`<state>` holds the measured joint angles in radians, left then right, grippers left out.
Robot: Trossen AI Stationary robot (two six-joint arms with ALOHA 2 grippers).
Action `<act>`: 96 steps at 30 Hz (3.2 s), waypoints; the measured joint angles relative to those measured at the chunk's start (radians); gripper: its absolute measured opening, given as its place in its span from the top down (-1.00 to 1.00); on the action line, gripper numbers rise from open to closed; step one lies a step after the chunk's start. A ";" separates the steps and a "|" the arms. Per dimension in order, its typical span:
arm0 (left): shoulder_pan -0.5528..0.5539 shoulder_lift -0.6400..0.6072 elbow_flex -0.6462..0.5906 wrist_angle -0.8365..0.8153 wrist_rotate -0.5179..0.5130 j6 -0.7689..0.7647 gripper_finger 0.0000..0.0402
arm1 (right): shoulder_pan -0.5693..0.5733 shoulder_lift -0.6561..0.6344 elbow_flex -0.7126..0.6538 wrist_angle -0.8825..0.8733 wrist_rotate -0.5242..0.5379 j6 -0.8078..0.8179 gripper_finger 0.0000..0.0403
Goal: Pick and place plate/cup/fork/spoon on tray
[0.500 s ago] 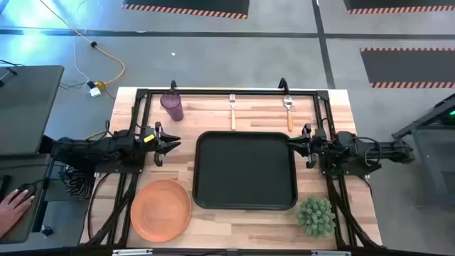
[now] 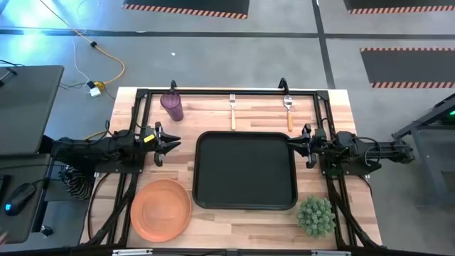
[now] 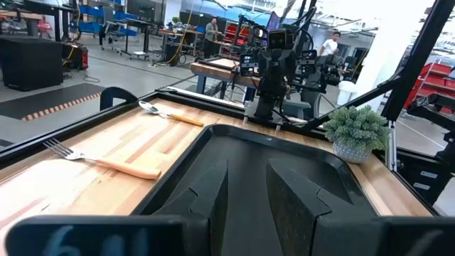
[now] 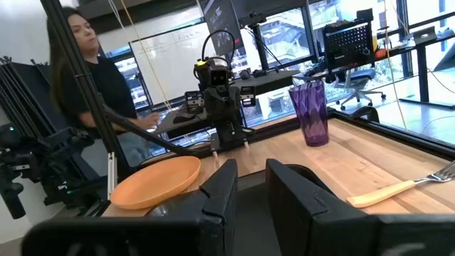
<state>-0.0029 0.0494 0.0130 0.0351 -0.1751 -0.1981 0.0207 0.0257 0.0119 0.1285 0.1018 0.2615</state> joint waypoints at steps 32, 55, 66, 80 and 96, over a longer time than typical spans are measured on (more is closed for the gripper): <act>0.000 0.000 0.000 0.000 0.000 0.000 0.56 | 0.000 0.000 0.000 0.000 0.000 0.000 0.67; 0.000 0.000 0.000 0.000 0.000 0.000 0.56 | 0.000 0.000 0.000 0.000 0.000 0.000 0.67; 0.000 0.000 0.000 0.000 0.000 -0.068 0.56 | 0.000 0.000 0.000 0.000 0.000 0.000 0.67; 0.000 0.000 0.000 0.002 -0.016 -0.230 0.56 | 0.000 0.000 0.000 0.000 0.000 0.000 0.67; 0.000 0.000 0.000 0.038 -0.022 -0.272 0.56 | 0.000 0.000 0.000 0.003 0.020 0.004 0.67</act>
<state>-0.0029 0.0494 0.0129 0.0734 -0.1972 -0.4698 0.0204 0.0257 0.0120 0.1310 0.1218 0.2655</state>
